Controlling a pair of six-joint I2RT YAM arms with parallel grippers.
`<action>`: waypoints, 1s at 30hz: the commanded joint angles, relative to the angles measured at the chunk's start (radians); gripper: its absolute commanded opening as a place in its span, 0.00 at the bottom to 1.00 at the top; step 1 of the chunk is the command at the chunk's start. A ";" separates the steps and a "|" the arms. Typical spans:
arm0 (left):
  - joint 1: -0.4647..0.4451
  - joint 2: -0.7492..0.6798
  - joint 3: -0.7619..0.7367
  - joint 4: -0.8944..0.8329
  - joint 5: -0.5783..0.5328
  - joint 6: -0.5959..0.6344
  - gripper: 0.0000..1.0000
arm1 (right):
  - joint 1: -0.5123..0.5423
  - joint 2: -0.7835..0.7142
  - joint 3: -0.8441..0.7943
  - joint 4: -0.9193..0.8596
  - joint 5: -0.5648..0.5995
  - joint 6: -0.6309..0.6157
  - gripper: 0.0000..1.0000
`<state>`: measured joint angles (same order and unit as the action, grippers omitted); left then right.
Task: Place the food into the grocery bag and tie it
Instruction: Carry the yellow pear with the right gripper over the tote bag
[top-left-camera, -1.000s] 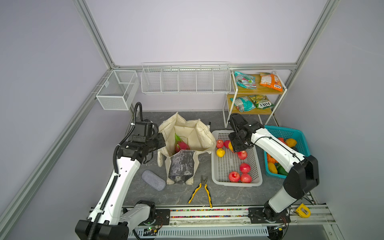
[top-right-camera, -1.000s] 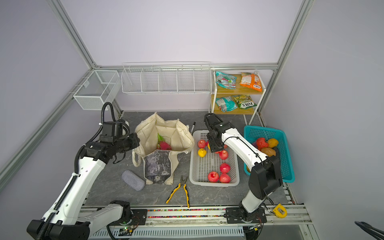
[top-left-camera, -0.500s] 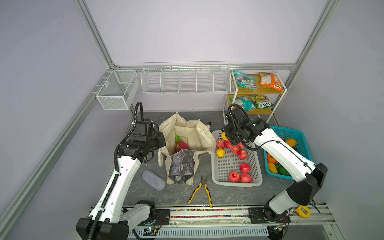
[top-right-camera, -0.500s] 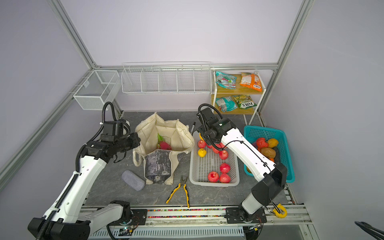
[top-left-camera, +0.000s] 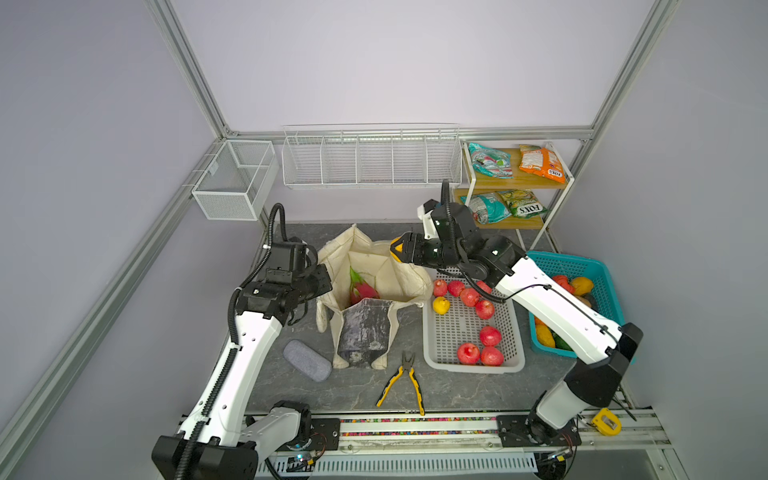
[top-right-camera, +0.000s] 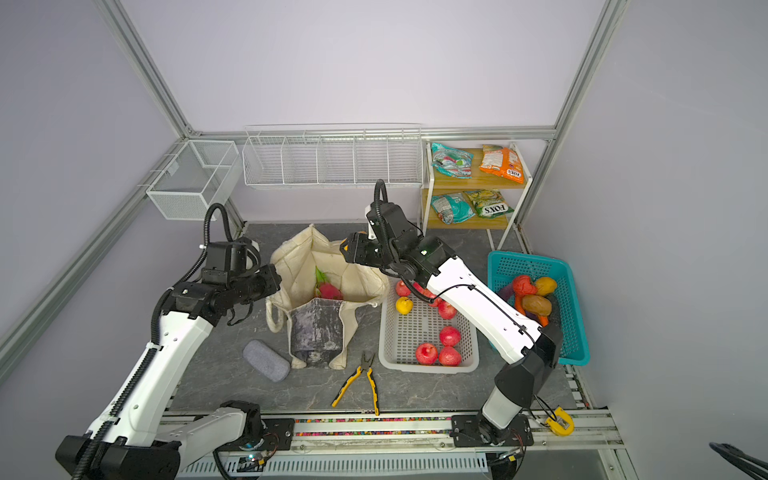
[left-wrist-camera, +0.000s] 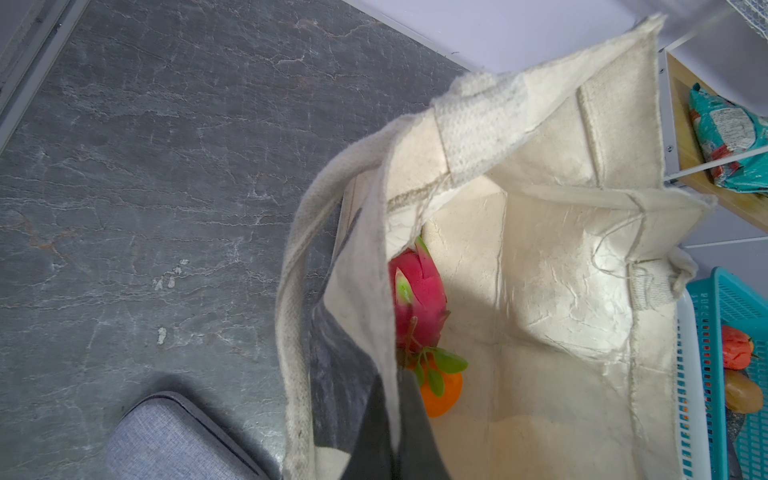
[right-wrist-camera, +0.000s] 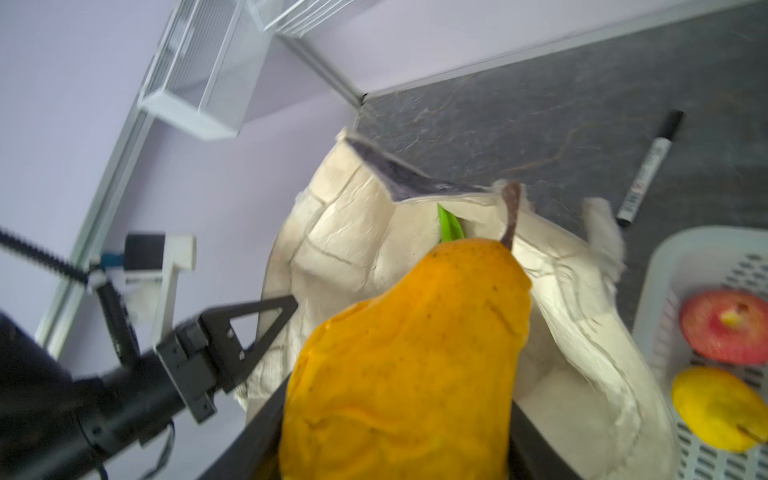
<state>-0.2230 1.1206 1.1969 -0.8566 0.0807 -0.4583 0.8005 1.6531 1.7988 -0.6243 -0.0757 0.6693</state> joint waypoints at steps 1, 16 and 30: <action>0.002 0.001 0.023 0.010 0.007 -0.001 0.00 | 0.003 0.005 -0.040 0.074 -0.201 -0.312 0.49; 0.002 0.012 0.044 0.001 0.000 0.018 0.00 | 0.004 0.145 0.032 -0.018 -0.330 -0.764 0.47; 0.002 0.006 0.017 0.015 0.013 0.010 0.00 | 0.003 0.352 0.203 -0.097 -0.351 -1.076 0.43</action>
<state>-0.2230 1.1301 1.2034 -0.8570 0.0845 -0.4576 0.8009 1.9648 1.9495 -0.6746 -0.4126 -0.3019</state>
